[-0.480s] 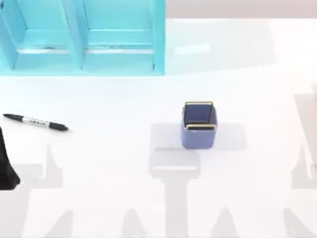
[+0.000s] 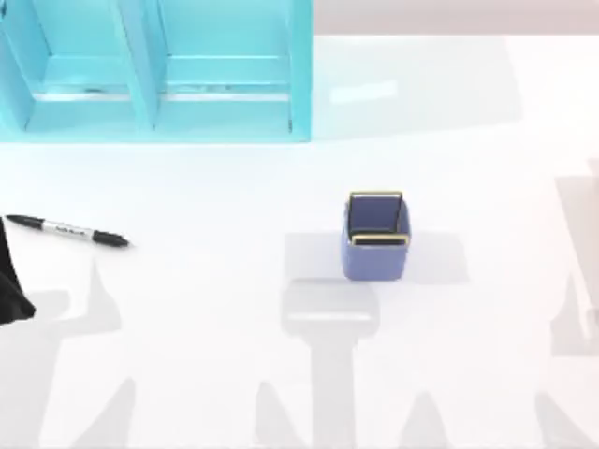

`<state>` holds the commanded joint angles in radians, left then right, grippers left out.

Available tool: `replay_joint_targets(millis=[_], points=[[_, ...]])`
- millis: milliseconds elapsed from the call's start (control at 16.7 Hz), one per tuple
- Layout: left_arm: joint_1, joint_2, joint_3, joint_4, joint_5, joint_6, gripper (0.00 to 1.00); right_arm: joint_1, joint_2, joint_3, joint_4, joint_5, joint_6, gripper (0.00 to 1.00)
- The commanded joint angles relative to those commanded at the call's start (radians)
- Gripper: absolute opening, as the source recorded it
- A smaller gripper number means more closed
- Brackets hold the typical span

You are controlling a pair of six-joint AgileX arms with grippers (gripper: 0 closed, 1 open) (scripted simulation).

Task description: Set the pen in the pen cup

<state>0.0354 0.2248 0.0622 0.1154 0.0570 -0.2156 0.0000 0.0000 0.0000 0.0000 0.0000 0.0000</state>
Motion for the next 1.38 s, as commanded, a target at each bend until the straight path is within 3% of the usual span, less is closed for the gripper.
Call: replay_joint_targets(millis=[780,1080,1380], points=[[0.103,1.184,0.194,0.404,0.261,-0.921,1.00,0.000,0.000,0.000,0.000,0.000,0.000,1.00],[0.123,1.358,0.254,0.503,0.310,-1.082,1.00,0.000,0.000,0.000,0.000,0.000,0.000,1.00],[0.120,1.363,0.253,0.507,0.311,-1.090,1.00,0.000,0.000,0.000,0.000,0.000,0.000,1.00]])
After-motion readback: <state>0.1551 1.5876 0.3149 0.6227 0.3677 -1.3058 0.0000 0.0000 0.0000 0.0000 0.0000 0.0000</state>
